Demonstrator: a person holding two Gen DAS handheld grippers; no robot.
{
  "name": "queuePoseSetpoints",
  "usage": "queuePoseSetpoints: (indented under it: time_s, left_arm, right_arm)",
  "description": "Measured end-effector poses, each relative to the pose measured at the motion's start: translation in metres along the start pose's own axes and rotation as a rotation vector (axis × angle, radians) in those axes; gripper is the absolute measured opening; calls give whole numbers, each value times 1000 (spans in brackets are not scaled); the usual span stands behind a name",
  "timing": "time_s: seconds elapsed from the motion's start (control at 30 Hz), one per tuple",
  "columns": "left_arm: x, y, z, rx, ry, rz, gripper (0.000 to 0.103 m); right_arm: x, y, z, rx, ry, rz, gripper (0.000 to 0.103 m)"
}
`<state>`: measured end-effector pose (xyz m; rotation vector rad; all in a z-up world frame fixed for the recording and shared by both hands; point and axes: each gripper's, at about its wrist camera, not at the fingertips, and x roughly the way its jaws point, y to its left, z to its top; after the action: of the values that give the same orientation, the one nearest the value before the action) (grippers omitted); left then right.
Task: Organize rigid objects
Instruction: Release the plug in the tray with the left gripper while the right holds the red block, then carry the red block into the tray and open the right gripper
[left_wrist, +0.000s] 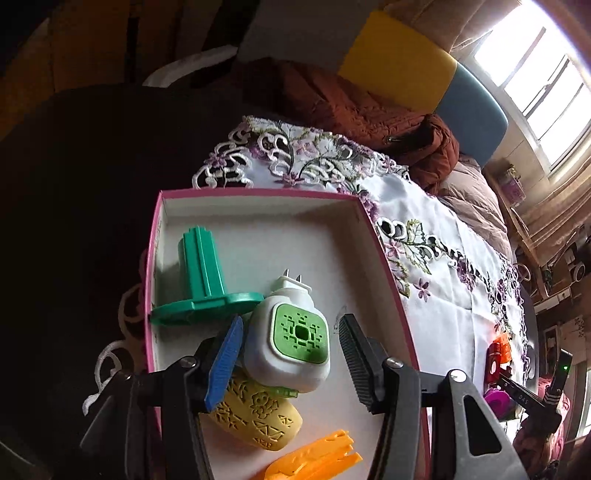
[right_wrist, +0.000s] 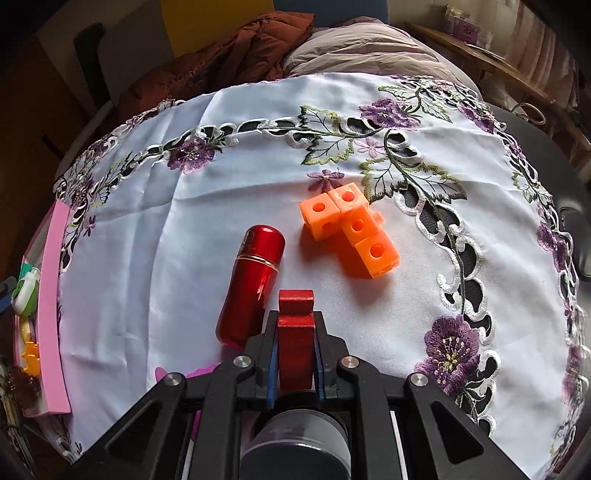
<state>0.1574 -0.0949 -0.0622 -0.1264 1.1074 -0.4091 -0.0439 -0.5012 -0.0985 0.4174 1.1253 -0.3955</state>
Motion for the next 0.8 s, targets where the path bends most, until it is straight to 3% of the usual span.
queuePoseSetpoints:
  time_s: [0.27, 0.57, 0.8]
  left_arm:
    - [-61, -17, -32, 110, -185, 84, 55]
    - [-84, -25, -72, 149, -229, 113, 55]
    - [-93, -25, -84, 176, -252, 135, 55]
  right_arm:
    - [-1, 1, -1, -3, -7, -4, 15]
    - [-20, 2, 1, 14, -108, 16, 15]
    - [-31, 9, 2, 7, -168, 79, 15]
